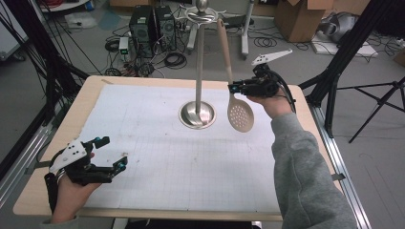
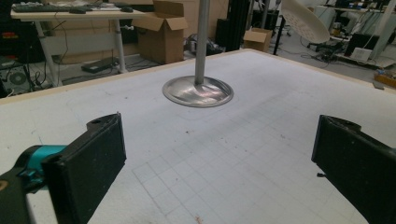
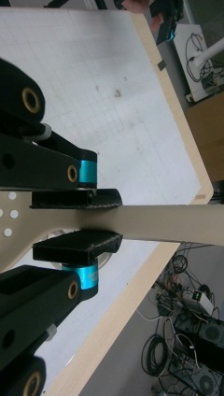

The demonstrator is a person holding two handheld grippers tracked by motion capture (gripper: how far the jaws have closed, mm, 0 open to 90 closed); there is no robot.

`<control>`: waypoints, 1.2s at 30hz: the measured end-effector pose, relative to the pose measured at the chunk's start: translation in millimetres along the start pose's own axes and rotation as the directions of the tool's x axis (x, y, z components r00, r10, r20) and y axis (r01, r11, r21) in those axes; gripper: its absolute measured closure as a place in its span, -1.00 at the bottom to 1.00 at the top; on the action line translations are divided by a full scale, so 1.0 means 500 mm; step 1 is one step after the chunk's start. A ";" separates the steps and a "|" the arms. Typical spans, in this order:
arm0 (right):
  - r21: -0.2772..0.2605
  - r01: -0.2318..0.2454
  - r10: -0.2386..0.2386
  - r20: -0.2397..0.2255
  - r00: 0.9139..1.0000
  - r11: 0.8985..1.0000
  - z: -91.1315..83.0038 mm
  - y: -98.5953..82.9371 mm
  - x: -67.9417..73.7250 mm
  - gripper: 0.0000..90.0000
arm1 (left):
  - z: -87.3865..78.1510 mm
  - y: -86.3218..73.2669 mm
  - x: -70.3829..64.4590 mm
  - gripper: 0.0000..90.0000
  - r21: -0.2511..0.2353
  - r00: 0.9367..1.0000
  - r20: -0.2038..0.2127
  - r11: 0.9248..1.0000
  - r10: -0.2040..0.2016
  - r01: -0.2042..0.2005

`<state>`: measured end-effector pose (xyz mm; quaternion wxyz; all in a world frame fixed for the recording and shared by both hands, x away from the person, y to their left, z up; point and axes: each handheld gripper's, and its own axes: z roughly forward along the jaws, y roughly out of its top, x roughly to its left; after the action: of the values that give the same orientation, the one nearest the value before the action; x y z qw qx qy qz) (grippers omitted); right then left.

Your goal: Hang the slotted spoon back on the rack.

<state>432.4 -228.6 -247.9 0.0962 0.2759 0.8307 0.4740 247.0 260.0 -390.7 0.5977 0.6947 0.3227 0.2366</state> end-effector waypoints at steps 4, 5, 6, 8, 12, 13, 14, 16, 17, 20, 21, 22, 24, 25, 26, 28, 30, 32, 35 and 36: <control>0.003 0.005 -0.005 0.004 1.000 1.000 0.011 0.003 -0.001 0.74 | -0.003 0.000 0.001 -0.93 0.002 1.000 -0.002 1.000 0.001 -0.001; 0.005 0.002 -0.002 0.006 1.000 1.000 0.013 0.003 0.000 0.74 | -0.003 0.000 0.001 -0.93 0.001 1.000 -0.004 1.000 -0.001 0.001; 0.005 0.002 -0.002 0.002 1.000 1.000 0.016 0.004 0.000 0.74 | -0.004 -0.001 0.001 -0.93 -0.002 1.000 -0.004 1.000 -0.003 0.003; 0.007 0.000 0.000 0.002 1.000 1.000 0.020 0.005 0.001 0.74 | -0.004 -0.001 0.000 -0.93 0.000 1.000 -0.004 1.000 -0.002 0.002; 0.006 0.002 -0.002 0.005 1.000 1.000 0.030 0.007 -0.001 0.73 | -0.005 -0.002 0.000 -0.93 0.002 1.000 -0.004 1.000 -0.001 0.001; 0.008 0.003 -0.003 0.004 1.000 1.000 0.031 0.008 -0.001 0.73 | -0.006 -0.002 0.000 -0.93 0.003 1.000 -0.004 1.000 -0.001 0.001; 0.007 0.002 -0.002 0.006 1.000 1.000 0.033 0.008 -0.001 0.73 | -0.006 -0.002 0.000 -0.93 0.001 1.000 -0.005 1.000 -0.002 0.002; 0.009 0.008 -0.008 0.008 1.000 1.000 0.037 0.010 -0.002 0.73 | -0.007 -0.003 0.000 -0.93 0.000 1.000 -0.005 1.000 -0.006 0.006; 0.008 0.008 -0.008 0.009 1.000 1.000 0.040 0.010 -0.001 0.73 | -0.008 -0.003 0.000 -0.93 0.000 1.000 -0.003 1.000 -0.007 0.007; 0.002 0.011 -0.011 0.005 1.000 1.000 0.047 0.011 -0.002 0.73 | -0.009 -0.002 -0.003 -0.93 -0.005 1.000 0.001 1.000 -0.010 0.010; 0.002 0.014 -0.014 0.007 1.000 1.000 0.050 0.011 -0.002 0.73 | -0.010 -0.003 -0.004 -0.93 -0.006 1.000 -0.001 1.000 -0.011 0.011; 0.000 0.014 -0.014 0.011 1.000 1.000 0.054 0.012 -0.002 0.73 | -0.011 -0.003 -0.004 -0.93 -0.006 1.000 -0.001 1.000 -0.013 0.013; 0.000 0.016 -0.016 0.013 1.000 1.000 0.058 0.013 -0.002 0.73 | -0.013 -0.004 -0.004 -0.93 -0.005 1.000 -0.005 1.000 -0.009 0.009; 0.001 0.015 -0.015 0.014 1.000 1.000 0.061 0.014 -0.002 0.73 | -0.014 -0.004 -0.004 -0.93 -0.004 1.000 -0.005 1.000 -0.009 0.009; -0.002 0.017 -0.017 0.013 1.000 1.000 0.063 0.015 -0.002 0.73 | -0.016 -0.005 -0.004 -0.93 -0.004 1.000 -0.008 1.000 -0.012 0.011; -0.002 0.013 -0.013 0.009 1.000 1.000 0.068 0.016 -0.002 0.73 | -0.019 -0.005 -0.005 -0.93 -0.004 1.000 -0.009 1.000 -0.012 0.012; -0.006 0.016 -0.016 0.003 1.000 1.000 0.073 0.017 -0.003 0.73 | -0.021 -0.006 -0.007 -0.93 -0.003 1.000 -0.010 1.000 -0.010 0.010; -0.014 0.017 -0.017 0.004 1.000 1.000 0.079 0.018 -0.004 0.73 | -0.023 -0.007 -0.008 -0.93 -0.002 1.000 -0.013 1.000 -0.010 0.010; -0.014 0.015 -0.015 0.006 1.000 1.000 0.086 0.020 -0.004 0.73 | -0.028 -0.009 -0.008 -0.93 0.000 1.000 -0.020 1.000 -0.010 0.010; -0.013 0.016 -0.016 0.006 1.000 1.000 0.088 0.020 -0.004 0.73 | -0.030 -0.010 -0.008 -0.93 0.003 1.000 -0.021 1.000 -0.010 0.010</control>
<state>456.2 -193.3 -262.9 0.1043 0.2700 0.8294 0.4778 232.8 267.7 -392.8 0.5946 0.6912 0.3330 0.2405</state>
